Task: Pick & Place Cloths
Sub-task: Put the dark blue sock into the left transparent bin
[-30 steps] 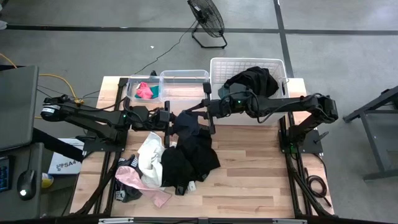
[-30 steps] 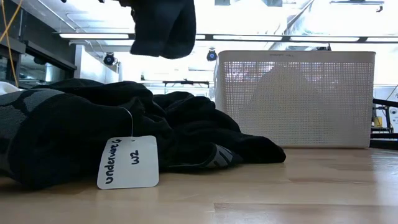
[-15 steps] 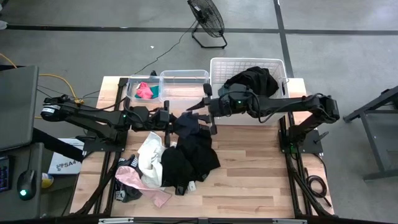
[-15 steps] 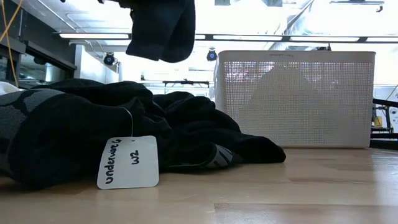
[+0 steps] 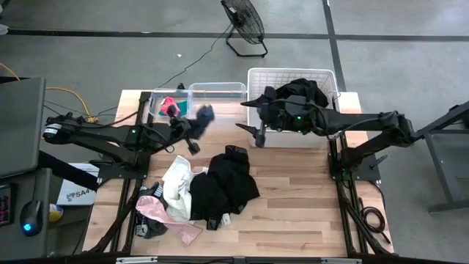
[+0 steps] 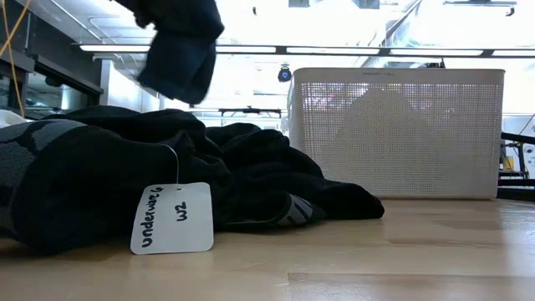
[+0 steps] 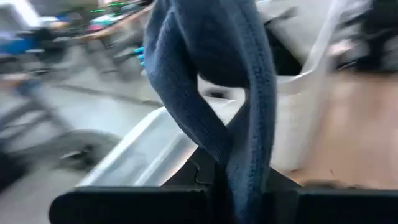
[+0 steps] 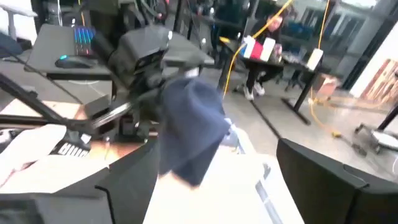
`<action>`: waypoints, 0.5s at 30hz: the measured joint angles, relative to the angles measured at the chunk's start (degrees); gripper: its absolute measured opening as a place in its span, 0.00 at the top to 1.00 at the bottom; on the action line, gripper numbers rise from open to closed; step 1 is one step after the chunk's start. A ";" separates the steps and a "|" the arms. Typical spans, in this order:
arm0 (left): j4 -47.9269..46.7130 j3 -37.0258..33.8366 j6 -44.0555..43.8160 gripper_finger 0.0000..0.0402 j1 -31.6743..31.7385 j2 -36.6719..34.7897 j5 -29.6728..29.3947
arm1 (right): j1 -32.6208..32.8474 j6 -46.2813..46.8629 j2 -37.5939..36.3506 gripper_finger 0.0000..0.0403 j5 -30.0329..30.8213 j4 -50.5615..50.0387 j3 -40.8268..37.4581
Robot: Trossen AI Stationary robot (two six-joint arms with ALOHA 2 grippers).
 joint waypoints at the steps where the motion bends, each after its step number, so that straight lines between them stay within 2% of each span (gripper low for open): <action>1: -1.45 0.75 0.62 0.99 0.34 -0.39 -2.24 | 0.00 0.55 -0.53 0.21 0.08 -1.27 0.00; 5: -8.47 2.26 1.17 0.99 4.46 -2.75 -5.72 | -0.17 1.51 -2.87 0.21 0.14 -7.20 0.00; 8: -13.08 2.52 0.31 0.99 9.98 -4.55 -5.03 | -0.22 2.04 -4.62 0.21 2.31 -12.53 0.00; 11: -16.06 2.52 0.07 0.99 16.53 -5.77 -1.93 | -0.24 7.67 -6.43 0.21 6.41 -19.75 0.00; 13: -16.65 2.54 0.16 0.99 21.16 -6.25 0.78 | -0.28 10.42 -8.17 0.21 5.06 -24.86 -0.26; 15: -18.24 2.53 0.42 0.99 25.80 -6.52 3.63 | -0.51 11.91 -10.21 0.21 -0.58 -25.36 -1.72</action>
